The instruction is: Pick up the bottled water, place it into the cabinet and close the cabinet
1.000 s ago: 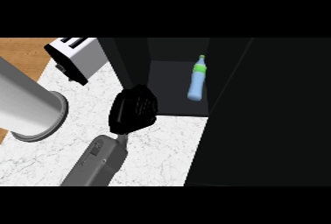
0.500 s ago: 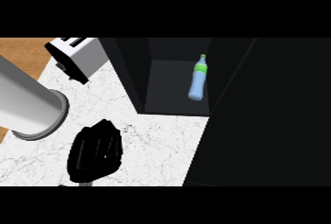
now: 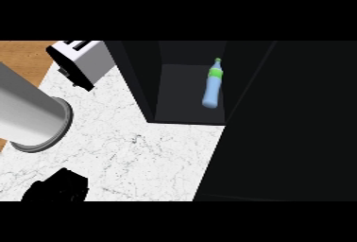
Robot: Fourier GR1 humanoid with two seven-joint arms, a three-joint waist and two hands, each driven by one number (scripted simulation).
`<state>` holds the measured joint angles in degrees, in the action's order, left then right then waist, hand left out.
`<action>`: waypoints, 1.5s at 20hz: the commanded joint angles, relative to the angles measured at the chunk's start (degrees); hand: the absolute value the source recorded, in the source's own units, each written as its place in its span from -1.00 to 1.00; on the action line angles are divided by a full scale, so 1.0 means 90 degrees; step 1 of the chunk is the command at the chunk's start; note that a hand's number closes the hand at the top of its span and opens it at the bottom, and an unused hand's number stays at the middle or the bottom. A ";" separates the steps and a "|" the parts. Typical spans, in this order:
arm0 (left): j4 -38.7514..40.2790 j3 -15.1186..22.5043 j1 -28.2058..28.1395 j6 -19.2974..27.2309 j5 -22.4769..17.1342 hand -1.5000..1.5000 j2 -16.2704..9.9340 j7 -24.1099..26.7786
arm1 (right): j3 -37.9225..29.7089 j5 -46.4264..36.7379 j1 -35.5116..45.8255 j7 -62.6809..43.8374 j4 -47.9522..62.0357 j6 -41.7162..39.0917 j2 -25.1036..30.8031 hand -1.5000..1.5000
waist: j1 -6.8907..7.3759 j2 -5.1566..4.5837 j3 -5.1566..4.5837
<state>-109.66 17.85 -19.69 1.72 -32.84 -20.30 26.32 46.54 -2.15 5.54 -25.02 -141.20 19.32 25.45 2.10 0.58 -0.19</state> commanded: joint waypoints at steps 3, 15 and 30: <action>-0.0830 -0.0620 -0.1141 -0.0493 -0.0538 1.00 -0.0575 0.0111 | 0.0303 -0.0424 0.1463 -0.1072 0.0304 0.0304 -0.1574 1.00 | -0.0009 -0.0021 -0.0003; -0.0764 -0.1555 -0.2484 -0.1879 -0.0941 1.00 -0.0835 0.0753 | -0.2066 0.0628 0.3773 -0.1135 0.3071 -0.0124 -0.2817 1.00 | -0.0048 -0.0071 0.0017; -0.0249 -0.2739 -0.2411 -0.2864 -0.1674 1.00 -0.0971 0.0479 | -0.3691 0.1472 0.5086 0.0564 0.6775 -0.1441 -0.2681 1.00 | -0.0098 -0.0089 0.0018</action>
<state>-115.80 -3.66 -42.50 -20.31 -45.73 -28.01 30.58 16.92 10.16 50.20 -23.85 -88.25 9.79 0.52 1.41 0.13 -0.04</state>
